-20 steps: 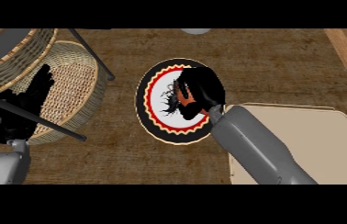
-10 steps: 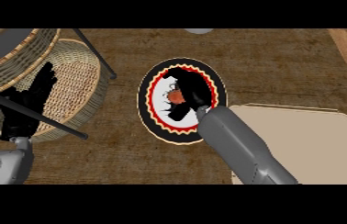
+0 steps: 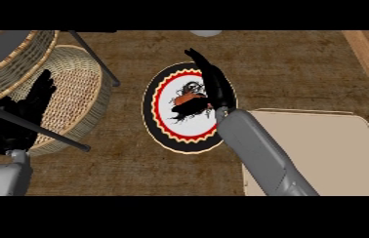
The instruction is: Pick the sweet potato from the tray and place it in the plate
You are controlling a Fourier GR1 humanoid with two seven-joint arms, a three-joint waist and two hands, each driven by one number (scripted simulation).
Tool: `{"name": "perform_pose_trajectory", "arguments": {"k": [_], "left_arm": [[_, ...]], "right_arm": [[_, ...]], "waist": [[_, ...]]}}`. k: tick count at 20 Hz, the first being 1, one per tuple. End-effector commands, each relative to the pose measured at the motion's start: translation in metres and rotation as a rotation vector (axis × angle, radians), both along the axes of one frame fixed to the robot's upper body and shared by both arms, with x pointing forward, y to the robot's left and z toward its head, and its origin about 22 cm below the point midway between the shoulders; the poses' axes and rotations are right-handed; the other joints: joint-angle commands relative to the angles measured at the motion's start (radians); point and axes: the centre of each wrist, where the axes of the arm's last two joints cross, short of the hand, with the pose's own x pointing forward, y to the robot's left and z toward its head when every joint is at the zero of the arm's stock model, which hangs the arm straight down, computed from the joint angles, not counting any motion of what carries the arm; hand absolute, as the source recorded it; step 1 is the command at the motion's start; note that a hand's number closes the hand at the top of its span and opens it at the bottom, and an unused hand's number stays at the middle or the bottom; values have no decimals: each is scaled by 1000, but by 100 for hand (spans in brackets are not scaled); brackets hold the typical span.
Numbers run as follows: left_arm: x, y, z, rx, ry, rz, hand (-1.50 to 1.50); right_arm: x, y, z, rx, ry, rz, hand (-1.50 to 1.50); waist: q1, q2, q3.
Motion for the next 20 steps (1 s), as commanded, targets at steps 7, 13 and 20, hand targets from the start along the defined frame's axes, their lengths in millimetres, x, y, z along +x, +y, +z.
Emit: {"name": "perform_pose_trajectory", "arguments": {"k": [7, 13, 20], "left_arm": [[11, -49, 11, -48, -47, -131, 0], [8, -63, 2, -63, -44, -137, 0], [13, -66, -9, -58, -44, -131, 0]], "right_arm": [[5, -113, -12, 194, -14, -199, -150], [2, -185, -3, 209, -8, -181, -150], [-7, -237, -15, 190, 12, -168, -150]], "waist": [[-60, -7, 3], [-60, -7, 3], [-47, -1, 2]]}}
